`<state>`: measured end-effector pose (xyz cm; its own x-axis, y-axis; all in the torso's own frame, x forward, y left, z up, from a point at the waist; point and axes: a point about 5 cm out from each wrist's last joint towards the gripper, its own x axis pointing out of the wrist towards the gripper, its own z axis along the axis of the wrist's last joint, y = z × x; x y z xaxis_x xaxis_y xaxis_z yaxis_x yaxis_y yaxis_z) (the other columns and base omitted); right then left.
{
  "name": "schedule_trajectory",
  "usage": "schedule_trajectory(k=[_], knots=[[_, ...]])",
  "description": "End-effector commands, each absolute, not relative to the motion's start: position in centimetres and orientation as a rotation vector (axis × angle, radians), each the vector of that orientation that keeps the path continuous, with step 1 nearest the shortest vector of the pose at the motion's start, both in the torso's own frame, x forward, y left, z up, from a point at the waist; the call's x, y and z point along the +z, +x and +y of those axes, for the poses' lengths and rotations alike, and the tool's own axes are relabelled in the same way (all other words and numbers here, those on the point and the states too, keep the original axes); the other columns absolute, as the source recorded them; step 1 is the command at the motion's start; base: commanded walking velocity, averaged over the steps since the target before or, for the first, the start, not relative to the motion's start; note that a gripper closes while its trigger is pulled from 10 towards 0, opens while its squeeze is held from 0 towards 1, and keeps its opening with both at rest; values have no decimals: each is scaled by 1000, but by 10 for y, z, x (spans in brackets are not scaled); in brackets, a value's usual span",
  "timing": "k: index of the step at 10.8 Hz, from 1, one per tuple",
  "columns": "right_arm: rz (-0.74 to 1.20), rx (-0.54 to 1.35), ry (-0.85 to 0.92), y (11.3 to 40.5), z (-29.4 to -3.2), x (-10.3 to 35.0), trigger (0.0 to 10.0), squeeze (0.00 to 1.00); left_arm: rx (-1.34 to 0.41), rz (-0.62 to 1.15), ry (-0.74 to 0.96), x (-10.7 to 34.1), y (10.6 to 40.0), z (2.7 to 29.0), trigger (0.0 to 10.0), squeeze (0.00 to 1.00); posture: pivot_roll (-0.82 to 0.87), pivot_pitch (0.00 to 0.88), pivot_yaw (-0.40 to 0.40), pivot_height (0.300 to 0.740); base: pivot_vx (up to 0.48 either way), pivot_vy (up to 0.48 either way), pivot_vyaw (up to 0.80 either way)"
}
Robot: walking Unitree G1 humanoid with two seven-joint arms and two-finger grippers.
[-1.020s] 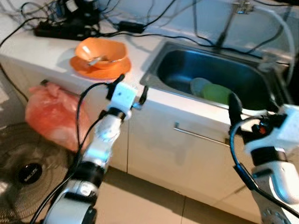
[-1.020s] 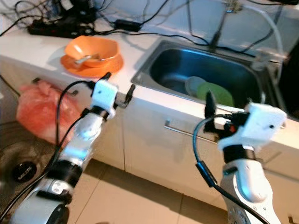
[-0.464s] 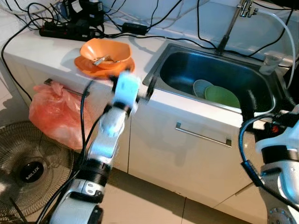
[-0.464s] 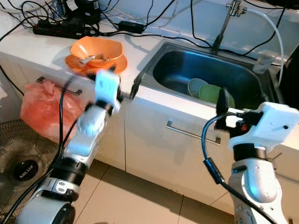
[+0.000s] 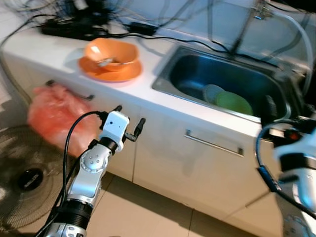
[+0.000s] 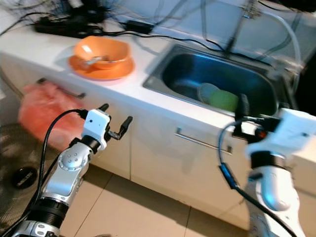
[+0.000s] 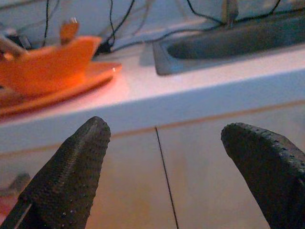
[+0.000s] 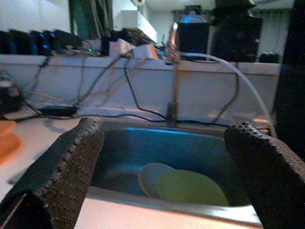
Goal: Kitchen organization
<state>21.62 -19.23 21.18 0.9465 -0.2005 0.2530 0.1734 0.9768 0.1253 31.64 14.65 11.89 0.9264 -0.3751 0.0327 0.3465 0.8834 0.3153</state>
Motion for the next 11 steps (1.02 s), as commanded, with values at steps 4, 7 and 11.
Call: schedule_trajectory(k=[4, 7, 11], knots=[[-242, -167, 83, 229, -194, 204, 10000, 0, -382, -158, 278, 144, 325, 126, 10000, 0, 223, 0, -205, 740, 0, 0, 0], [-278, -170, 73, 242, -194, 208, 10000, 0, -399, -184, 251, 148, 329, 110, 10000, 0, 247, 0, -209, 740, 0, 0, 0], [-286, -173, 85, 242, -189, 209, 10000, 0, -428, -263, 177, 173, 339, 76, 10000, 0, 191, 0, -179, 740, 0, 0, 0]])
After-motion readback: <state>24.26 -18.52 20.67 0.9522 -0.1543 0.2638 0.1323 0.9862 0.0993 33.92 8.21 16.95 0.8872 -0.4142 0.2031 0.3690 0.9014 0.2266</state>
